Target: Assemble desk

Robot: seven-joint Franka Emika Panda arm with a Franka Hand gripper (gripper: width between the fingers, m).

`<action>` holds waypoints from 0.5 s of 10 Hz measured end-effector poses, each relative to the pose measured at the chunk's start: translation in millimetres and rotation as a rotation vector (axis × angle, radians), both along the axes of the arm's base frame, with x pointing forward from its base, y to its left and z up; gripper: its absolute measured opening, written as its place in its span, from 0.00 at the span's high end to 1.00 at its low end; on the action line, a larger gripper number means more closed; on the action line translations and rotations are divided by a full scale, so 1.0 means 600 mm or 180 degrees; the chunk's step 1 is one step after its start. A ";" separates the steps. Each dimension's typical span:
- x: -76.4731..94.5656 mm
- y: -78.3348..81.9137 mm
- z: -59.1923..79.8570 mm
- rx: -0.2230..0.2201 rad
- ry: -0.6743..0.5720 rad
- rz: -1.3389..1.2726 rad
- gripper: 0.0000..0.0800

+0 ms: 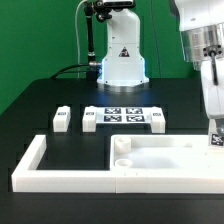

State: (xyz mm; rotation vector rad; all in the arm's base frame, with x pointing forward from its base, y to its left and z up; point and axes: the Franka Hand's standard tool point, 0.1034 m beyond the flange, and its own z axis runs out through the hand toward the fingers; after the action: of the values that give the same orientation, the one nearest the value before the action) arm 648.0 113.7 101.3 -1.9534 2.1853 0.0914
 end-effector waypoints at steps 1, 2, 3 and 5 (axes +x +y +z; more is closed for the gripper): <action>-0.001 0.008 0.004 -0.0115 -0.0103 0.0533 0.23; -0.005 0.017 0.005 -0.0183 -0.0181 0.0917 0.20; -0.005 0.013 0.003 -0.0201 -0.0203 0.1060 0.20; -0.005 0.012 0.002 -0.0255 -0.0276 0.1490 0.19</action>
Offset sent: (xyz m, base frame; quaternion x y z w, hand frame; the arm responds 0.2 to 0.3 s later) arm 0.0000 0.0000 0.0000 0.0000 0.0000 -0.1296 0.9916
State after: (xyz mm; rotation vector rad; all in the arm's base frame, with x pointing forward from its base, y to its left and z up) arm 645.0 120.8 102.4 -2.4261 1.6643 -0.0104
